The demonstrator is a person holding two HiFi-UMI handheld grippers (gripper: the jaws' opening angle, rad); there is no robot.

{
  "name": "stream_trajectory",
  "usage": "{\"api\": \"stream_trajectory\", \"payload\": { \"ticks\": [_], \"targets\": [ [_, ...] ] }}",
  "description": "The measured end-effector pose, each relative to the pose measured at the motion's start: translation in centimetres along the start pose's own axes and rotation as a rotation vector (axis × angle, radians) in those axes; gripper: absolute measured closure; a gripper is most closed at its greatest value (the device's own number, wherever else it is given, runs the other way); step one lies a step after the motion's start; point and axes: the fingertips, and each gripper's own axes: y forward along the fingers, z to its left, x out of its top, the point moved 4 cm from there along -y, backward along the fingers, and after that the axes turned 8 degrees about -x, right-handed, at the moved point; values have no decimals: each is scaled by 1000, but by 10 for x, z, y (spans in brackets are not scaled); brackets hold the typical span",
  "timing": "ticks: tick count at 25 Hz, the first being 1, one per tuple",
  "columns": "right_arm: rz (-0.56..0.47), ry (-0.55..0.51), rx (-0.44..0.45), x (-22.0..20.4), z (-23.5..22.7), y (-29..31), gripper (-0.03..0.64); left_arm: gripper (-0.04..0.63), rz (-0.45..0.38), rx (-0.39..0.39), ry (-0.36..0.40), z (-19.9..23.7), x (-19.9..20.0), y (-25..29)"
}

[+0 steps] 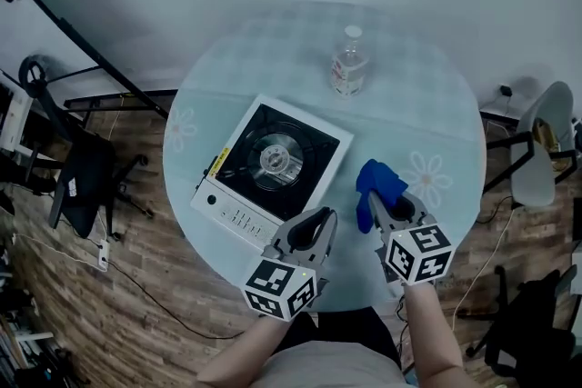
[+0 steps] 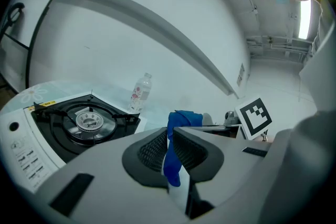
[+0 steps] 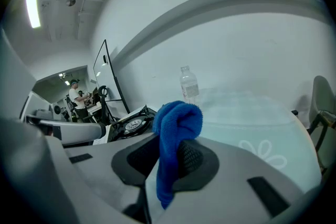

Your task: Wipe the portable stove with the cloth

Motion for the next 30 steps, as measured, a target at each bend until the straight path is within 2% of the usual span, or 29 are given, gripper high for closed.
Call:
{"api": "stream_trajectory", "payload": {
  "ticks": [6,13,17,30],
  "targets": [
    [28,-3,16,-7,-19,26,538,546,-3,52,-23,5,-13,26],
    [50,2,29,-13,-32,53,538,546,-49,125,-41,18,-20,41],
    [58,40,35,-15,-43,71,538,546,-41,133,-58,21,-29,52],
    [106,-24,73,-23,-44,113,538,546,-28,161,-105,29,-48,60]
  ]
}}
